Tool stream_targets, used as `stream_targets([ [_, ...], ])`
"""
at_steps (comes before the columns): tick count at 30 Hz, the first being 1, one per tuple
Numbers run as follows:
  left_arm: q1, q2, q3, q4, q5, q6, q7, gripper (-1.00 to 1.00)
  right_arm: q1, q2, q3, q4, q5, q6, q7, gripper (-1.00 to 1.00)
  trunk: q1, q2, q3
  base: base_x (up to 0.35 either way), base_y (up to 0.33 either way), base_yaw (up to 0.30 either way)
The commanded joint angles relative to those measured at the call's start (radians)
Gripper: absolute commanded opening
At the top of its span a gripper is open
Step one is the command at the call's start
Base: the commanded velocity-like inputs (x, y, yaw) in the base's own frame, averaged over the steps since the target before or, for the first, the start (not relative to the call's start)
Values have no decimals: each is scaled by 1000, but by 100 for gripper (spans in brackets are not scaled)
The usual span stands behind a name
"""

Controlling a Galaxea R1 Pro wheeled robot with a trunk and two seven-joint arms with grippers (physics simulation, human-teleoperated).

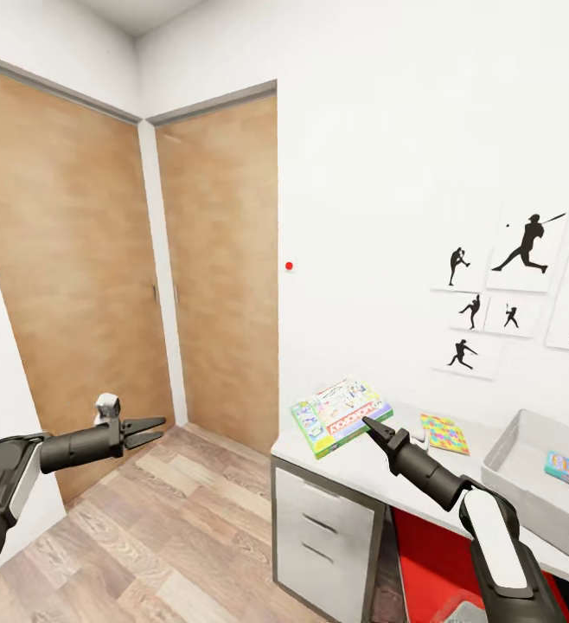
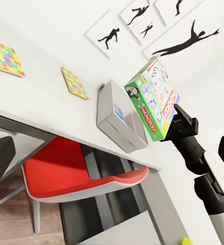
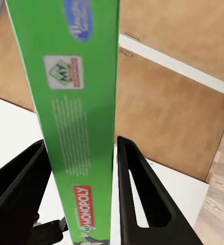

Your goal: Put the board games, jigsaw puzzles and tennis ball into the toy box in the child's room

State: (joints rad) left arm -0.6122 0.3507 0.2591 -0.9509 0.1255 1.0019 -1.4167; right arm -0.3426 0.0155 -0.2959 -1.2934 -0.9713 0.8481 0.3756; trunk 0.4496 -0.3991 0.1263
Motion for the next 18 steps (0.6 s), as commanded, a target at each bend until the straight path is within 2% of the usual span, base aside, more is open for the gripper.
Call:
stream_targets([
  [1, 0, 0, 0, 0, 2, 11, -2, 100, -1, 1, -3, 0, -3, 8, 5, -100, 0, -1, 0, 0, 0, -282],
  [18, 0, -1, 1, 0, 1, 8, -2, 100, -1, 3, -3, 0, -3, 7, 5, -100, 0, -1, 0, 0, 0, -282],
])
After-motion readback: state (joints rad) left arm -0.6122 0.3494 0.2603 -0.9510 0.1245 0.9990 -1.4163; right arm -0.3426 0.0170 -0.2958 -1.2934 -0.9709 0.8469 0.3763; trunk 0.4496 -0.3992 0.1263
